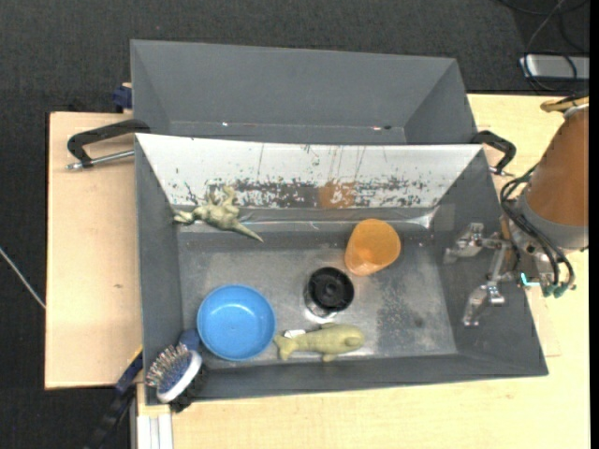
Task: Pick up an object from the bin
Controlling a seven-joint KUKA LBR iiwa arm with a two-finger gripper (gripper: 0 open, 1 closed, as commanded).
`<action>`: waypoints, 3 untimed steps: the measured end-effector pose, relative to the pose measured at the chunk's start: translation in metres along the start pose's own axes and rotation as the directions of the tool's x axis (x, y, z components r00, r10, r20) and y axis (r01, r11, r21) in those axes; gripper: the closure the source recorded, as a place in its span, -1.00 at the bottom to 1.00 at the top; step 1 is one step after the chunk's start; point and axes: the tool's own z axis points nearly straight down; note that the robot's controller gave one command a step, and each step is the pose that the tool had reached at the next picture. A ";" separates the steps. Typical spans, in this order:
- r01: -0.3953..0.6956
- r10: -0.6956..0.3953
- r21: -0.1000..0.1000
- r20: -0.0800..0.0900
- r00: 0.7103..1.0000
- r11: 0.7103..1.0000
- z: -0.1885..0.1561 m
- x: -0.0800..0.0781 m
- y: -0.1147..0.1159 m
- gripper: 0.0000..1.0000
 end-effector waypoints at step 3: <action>-0.196 0.196 0.001 0.012 0.981 0.981 -0.012 -0.057 0.071 -1.00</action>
Offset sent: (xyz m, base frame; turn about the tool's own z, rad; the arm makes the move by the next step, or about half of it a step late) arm -0.0082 0.0691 -0.0040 -0.0833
